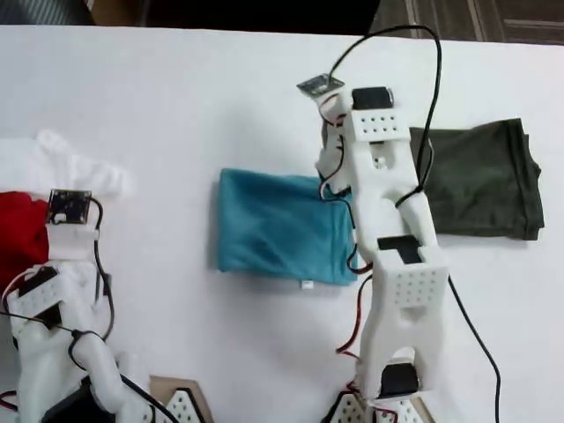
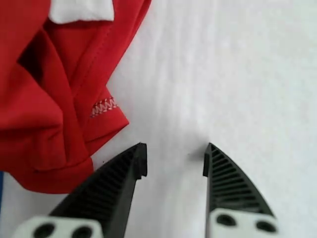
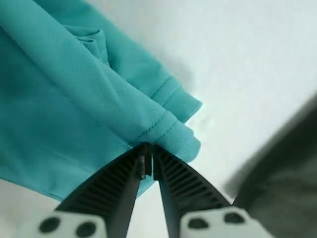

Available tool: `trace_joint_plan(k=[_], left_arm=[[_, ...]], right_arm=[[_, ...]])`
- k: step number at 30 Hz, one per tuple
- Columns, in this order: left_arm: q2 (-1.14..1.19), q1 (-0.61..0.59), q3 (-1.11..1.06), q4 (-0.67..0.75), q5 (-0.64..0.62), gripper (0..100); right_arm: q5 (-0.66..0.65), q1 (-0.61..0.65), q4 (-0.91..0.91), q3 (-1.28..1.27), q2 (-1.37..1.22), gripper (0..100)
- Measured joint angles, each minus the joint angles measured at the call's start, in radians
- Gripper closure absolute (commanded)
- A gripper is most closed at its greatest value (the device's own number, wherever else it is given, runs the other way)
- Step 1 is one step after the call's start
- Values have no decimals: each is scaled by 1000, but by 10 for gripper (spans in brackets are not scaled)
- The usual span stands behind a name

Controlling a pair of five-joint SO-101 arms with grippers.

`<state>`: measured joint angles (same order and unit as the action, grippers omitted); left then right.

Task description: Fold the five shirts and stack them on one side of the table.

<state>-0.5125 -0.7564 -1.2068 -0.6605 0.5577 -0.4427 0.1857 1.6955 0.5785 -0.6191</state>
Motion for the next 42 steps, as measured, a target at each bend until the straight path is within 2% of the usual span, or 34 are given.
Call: trace_joint_plan(k=[12, 17, 22, 29, 38, 42], left_arm=[[0, 0, 0, 0, 0, 797], [0, 0, 0, 0, 0, 797], [0, 0, 0, 0, 0, 797], [0, 0, 0, 0, 0, 797], [0, 0, 0, 0, 0, 797], [0, 0, 0, 0, 0, 797]], right_arm=[[0, 5, -6, -15, 161, 975], [0, 44, -9, -110, 207, 975], [0, 49, -135, -221, 190, 975], [-46, -25, -281, -229, 43, 975], [-77, -31, -321, 32, -184, 975], [-78, -14, -269, 160, -258, 975]])
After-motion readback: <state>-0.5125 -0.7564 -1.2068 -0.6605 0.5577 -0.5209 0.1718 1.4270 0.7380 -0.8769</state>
